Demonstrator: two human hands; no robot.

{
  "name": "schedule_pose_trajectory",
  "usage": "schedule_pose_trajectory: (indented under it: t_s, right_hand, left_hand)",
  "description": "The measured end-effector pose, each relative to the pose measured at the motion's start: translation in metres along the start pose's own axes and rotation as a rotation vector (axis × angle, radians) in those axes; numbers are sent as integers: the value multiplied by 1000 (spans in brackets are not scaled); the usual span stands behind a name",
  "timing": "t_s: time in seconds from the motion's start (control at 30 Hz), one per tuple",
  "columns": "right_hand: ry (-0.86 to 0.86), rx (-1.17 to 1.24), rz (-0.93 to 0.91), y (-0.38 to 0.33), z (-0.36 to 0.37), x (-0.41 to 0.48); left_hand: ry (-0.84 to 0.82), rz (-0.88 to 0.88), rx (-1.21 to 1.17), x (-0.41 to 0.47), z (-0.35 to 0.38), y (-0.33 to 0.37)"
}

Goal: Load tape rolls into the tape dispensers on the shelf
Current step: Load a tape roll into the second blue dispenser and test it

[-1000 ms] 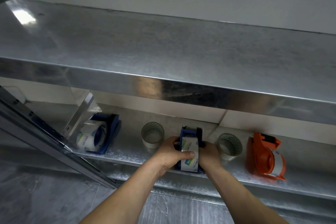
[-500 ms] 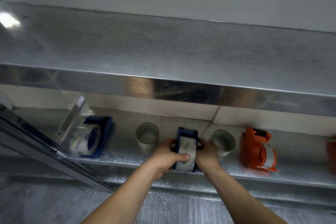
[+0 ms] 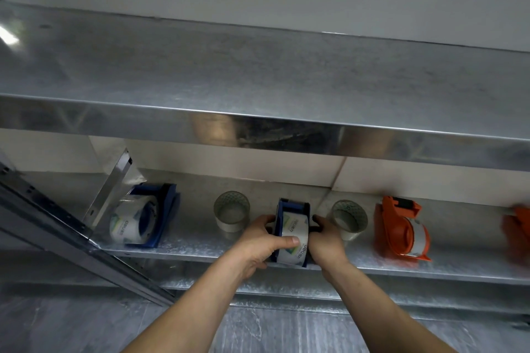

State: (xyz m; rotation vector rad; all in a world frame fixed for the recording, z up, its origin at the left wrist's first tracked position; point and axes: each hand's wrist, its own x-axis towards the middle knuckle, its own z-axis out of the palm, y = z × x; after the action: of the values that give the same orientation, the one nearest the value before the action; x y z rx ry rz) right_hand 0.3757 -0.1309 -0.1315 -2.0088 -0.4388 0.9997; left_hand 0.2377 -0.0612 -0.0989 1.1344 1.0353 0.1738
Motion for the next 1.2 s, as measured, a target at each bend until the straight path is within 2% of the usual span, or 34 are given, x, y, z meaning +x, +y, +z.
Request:
schedule_pose_trajectory:
  t_s: [0.23, 0.6, 0.9, 1.2]
  right_hand:
    - [72, 103, 43, -10, -3, -11]
    - [222, 234, -72, -23, -14, -38]
    - [207, 305, -178, -24, -51, -62]
    - [150, 284, -296, 6, -134, -92]
  left_hand:
    - [-2, 46, -10, -6, -3, 2]
    - [105, 131, -54, -17, -7, 2]
    - [451, 297, -134, -45, 20, 8]
    - [598, 402, -197, -83, 101, 14]
